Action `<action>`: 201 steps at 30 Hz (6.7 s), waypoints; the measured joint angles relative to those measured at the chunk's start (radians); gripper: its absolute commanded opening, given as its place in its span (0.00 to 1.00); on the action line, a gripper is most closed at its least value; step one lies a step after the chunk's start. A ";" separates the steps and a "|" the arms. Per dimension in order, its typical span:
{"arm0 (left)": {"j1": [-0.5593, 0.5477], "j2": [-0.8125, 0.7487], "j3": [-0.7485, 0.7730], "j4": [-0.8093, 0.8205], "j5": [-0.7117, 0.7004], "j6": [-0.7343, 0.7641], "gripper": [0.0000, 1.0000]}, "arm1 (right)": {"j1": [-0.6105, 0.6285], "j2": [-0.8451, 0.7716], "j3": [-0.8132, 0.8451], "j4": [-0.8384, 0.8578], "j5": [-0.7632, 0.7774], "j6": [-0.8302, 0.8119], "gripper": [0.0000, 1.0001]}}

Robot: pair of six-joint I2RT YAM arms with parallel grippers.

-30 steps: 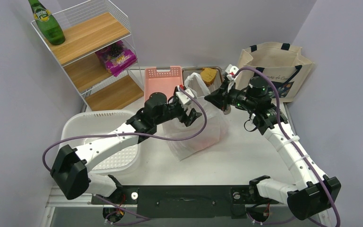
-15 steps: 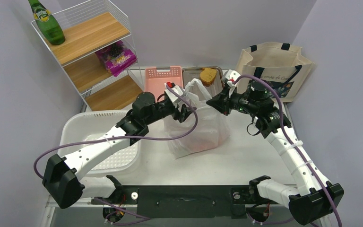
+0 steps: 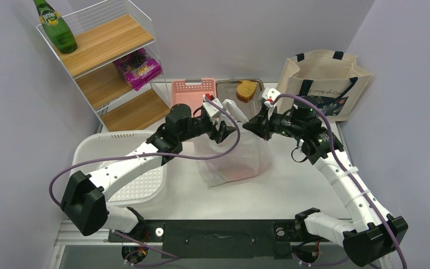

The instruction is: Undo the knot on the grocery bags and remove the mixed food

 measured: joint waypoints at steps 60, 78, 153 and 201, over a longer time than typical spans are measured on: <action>0.266 0.340 0.494 -0.573 0.040 -0.002 0.07 | -0.355 0.263 0.199 -0.312 0.001 -0.142 0.05; 0.139 -0.135 0.166 -0.223 0.205 -0.085 0.00 | -0.368 0.317 0.222 -0.200 0.148 0.093 0.86; 0.059 0.191 0.523 -1.210 0.456 0.982 0.00 | 0.105 -0.276 -0.243 -0.334 0.222 -0.373 0.16; 0.188 -0.255 0.057 -0.678 0.166 0.778 0.67 | -0.273 0.205 0.153 -0.429 -0.095 0.049 0.00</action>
